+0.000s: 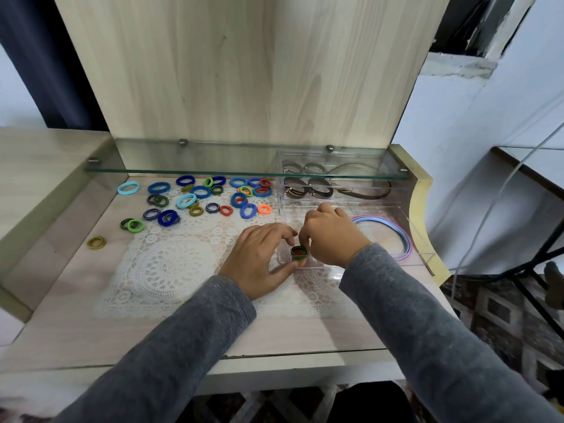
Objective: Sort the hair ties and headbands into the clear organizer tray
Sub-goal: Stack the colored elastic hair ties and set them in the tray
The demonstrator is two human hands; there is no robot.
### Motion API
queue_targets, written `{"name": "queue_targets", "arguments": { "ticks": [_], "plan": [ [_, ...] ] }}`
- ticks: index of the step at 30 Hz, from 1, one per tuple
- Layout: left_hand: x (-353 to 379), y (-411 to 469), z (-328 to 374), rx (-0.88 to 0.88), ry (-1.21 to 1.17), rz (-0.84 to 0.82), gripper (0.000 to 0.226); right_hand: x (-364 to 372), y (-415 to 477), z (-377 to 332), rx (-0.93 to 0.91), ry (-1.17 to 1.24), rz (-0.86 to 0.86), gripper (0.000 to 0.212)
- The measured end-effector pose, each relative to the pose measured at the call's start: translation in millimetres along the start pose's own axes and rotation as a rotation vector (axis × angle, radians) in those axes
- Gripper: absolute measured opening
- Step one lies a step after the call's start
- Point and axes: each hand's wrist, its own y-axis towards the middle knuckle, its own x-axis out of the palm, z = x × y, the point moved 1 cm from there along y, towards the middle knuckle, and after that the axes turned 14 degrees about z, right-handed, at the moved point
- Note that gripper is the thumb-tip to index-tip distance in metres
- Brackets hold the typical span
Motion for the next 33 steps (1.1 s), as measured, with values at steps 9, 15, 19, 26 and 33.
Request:
{"name": "queue_targets", "arguments": {
  "ticks": [9,15,19,26,33],
  "plan": [
    [-6.6,1.7,6.6,-0.005,0.086,0.056,0.033,0.1,0.0,1.1,0.035,-0.015,-0.011,0.023],
    [-16.5,2.2,4.0,-0.126,0.221,0.277,0.024,0.2,2.2,-4.5,0.123,-0.021,0.057,0.023],
    [-27.6,-0.8,-8.2,-0.202,0.364,0.313,0.026,-5.8,7.7,-21.0,0.179,0.052,0.164,0.030],
    [-51.2,-11.7,-41.1,-0.294,0.680,0.161,0.042,9.2,21.0,-73.9,0.156,0.255,0.341,0.038],
    [-76.2,-21.3,-61.3,-0.509,0.862,0.000,0.051,43.1,27.5,-115.7,0.145,0.362,0.221,0.040]
  ]
}}
